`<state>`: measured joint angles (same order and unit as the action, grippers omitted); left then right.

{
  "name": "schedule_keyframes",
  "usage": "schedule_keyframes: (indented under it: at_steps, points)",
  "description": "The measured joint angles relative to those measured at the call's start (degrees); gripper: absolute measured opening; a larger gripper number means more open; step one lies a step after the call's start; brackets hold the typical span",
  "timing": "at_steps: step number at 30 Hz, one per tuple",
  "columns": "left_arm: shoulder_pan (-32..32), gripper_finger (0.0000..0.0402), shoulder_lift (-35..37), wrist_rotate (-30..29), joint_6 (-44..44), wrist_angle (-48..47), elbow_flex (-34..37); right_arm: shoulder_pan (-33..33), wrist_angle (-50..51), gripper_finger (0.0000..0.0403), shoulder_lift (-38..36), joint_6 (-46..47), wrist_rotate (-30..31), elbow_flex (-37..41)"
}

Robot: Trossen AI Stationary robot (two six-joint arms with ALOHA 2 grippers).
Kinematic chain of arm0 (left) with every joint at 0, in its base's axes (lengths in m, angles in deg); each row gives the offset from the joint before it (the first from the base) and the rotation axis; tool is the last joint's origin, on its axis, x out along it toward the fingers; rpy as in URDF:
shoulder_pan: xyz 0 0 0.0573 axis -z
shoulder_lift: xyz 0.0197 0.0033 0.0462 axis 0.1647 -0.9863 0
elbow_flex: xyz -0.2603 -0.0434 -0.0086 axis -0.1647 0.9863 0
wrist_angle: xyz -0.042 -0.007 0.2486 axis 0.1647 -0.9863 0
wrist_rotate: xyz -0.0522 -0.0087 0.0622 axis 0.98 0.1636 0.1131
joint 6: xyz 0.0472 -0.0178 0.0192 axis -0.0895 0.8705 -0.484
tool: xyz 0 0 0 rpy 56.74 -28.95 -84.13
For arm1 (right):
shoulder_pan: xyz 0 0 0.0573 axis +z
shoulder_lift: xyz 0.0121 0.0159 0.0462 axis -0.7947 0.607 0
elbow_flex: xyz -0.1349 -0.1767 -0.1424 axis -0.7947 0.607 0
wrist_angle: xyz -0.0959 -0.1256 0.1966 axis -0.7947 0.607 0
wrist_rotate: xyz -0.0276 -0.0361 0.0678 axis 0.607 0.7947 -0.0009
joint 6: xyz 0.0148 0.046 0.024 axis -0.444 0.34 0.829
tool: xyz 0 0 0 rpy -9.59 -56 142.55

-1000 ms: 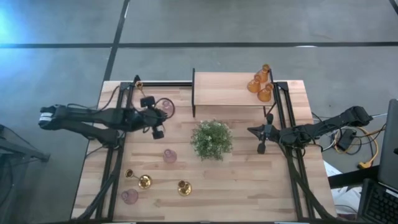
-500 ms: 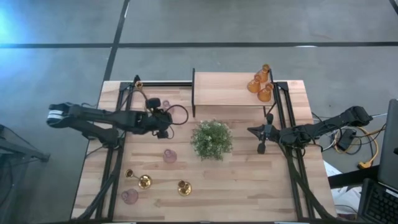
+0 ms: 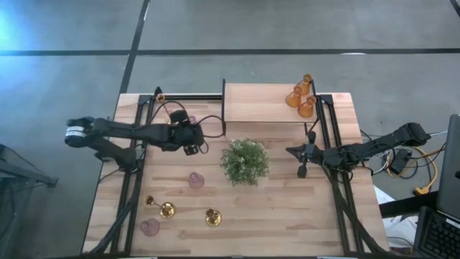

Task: Pick & Place candle stick holders
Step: Put the top pink candle holder on the shelf

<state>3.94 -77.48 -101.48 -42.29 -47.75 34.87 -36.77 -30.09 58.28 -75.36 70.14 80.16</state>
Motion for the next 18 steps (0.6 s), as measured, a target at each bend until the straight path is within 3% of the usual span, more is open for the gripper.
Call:
schedule_keyframes:
  at_steps: [18]
  points:
    - [-1.75, 0.0131, -9.55, 0.39, 6.97, -3.29, -8.74, 0.00, 0.02, 0.0008, 0.02, -0.09, 0.00, 0.00]
